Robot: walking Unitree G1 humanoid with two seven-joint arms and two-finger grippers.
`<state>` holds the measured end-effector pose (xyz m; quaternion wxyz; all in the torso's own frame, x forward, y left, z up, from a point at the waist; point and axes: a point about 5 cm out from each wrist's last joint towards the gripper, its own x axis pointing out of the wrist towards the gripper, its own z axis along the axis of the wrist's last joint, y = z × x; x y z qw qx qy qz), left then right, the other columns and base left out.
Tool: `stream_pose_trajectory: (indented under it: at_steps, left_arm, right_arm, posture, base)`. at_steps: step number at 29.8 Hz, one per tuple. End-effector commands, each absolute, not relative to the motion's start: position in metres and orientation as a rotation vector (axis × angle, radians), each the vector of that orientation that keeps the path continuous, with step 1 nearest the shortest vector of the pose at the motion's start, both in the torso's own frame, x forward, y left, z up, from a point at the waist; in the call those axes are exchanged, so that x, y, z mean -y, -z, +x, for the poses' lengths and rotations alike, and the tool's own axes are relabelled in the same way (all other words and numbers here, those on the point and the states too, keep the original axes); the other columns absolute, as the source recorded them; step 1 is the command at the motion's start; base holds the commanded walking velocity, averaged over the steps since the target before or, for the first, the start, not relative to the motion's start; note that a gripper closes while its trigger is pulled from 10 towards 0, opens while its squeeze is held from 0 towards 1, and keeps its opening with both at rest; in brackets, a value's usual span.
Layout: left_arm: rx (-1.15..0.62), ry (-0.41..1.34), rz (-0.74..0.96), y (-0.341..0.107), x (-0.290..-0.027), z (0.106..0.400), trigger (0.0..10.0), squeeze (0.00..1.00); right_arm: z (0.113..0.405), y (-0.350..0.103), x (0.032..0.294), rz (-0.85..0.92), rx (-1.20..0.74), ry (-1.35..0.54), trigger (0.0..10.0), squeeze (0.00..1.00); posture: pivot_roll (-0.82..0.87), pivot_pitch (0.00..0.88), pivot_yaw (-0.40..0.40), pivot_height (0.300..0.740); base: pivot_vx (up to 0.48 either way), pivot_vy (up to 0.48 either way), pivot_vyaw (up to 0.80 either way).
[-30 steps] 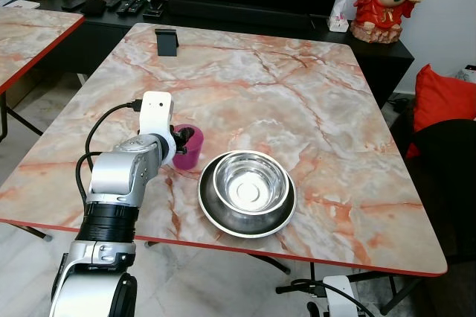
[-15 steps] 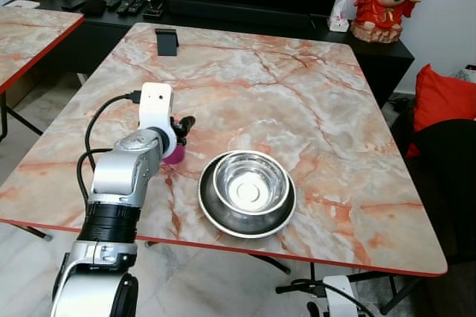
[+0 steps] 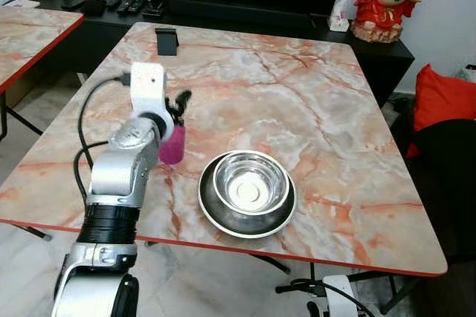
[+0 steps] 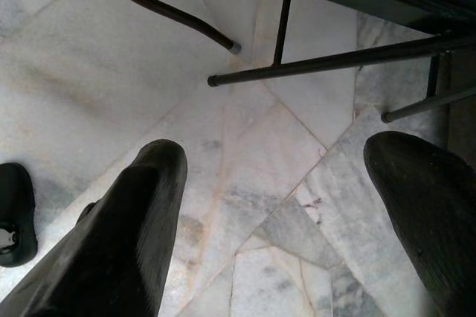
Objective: Setting the table
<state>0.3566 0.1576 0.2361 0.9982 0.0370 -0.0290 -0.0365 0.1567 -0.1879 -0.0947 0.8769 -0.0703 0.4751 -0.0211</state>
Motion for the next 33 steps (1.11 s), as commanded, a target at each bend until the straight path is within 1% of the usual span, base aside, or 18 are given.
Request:
stream_pose_trajectory:
  at_steps: [1, 2, 3, 5, 6, 7, 8, 10, 13, 16, 24, 33]
  left_arm:
    - [0.079, 0.042, 0.11, -0.237, -0.162, 0.355, 10.0, 0.0]
    - [0.089, 0.009, 0.136, -0.236, -0.169, 0.355, 10.0, 0.0]
    - [0.089, 0.009, 0.136, -0.236, -0.169, 0.355, 10.0, 0.0]
    - [0.117, -0.048, 0.187, -0.231, -0.185, 0.354, 10.0, 0.0]
    - [0.117, -0.048, 0.187, -0.231, -0.185, 0.354, 10.0, 0.0]
    - [0.115, -0.075, 0.192, -0.226, -0.195, 0.353, 10.0, 0.0]
    - [0.089, -0.101, 0.226, -0.218, -0.205, 0.353, 10.0, 0.0]
    - [0.07, -0.118, 0.249, -0.212, -0.213, 0.352, 10.0, 0.0]
    - [0.016, -0.122, 0.312, -0.188, -0.225, 0.352, 10.0, 0.0]
    - [-0.005, -0.1, 0.296, -0.174, -0.227, 0.351, 10.0, 0.0]
    - [0.051, -0.022, 0.231, -0.159, -0.214, 0.354, 10.0, 0.0]
    - [0.065, 0.012, 0.23, -0.146, -0.206, 0.356, 10.0, 0.0]
  right_arm:
    - [0.155, 0.095, 0.191, -0.157, -0.999, 0.05, 10.0, 0.0]
    - [0.155, 0.095, 0.191, -0.157, -0.999, 0.049, 10.0, 0.0]
    - [0.155, 0.095, 0.191, -0.157, -0.999, 0.049, 10.0, 0.0]
    - [0.155, 0.095, 0.191, -0.157, -0.999, 0.047, 10.0, 0.0]
    - [0.155, 0.095, 0.191, -0.157, -0.999, 0.047, 10.0, 0.0]
    - [0.154, 0.095, 0.191, -0.156, -1.0, 0.047, 10.0, 0.0]
    - [0.154, 0.095, 0.191, -0.156, -1.0, 0.047, 10.0, 0.0]
    - [0.154, 0.095, 0.191, -0.156, -1.0, 0.047, 10.0, 0.0]
    - [0.155, 0.095, 0.191, -0.158, -1.0, 0.045, 10.0, 0.0]
    - [0.155, 0.095, 0.191, -0.158, -0.999, 0.045, 10.0, 0.0]
    - [0.156, 0.095, 0.192, -0.159, -0.997, 0.049, 10.0, 0.0]
    - [0.156, 0.095, 0.191, -0.155, -0.995, 0.054, 10.0, 0.0]
  posture:
    - [-0.01, 0.0, -0.098, 0.74]
    - [-0.01, 0.0, -0.098, 0.74]
    - [-0.01, 0.0, -0.098, 0.74]
    - [-0.01, 0.0, -0.095, 0.74]
    - [-0.01, 0.0, -0.095, 0.74]
    - [-0.01, 0.0, -0.095, 0.74]
    - [-0.01, 0.0, -0.094, 0.74]
    - [-0.01, 0.0, -0.094, 0.74]
    - [-0.01, 0.0, -0.097, 0.74]
    - [-0.01, 0.0, -0.097, 0.74]
    - [-0.02, 0.0, -0.102, 0.74]
    - [-0.03, 0.0, -0.098, 0.74]
  base:
    - [0.0, 0.0, 0.0]
    - [0.0, 0.0, 0.0]
    - [0.0, 0.0, 0.0]
    - [0.0, 0.0, 0.0]
    - [0.0, 0.0, 0.0]
    - [0.0, 0.0, 0.0]
    - [0.0, 0.0, 0.0]
    - [0.0, 0.0, 0.0]
    - [0.0, 0.0, 0.0]
    - [0.0, 0.0, 0.0]
    - [0.0, 0.0, 0.0]
    - [0.0, 0.0, 0.0]
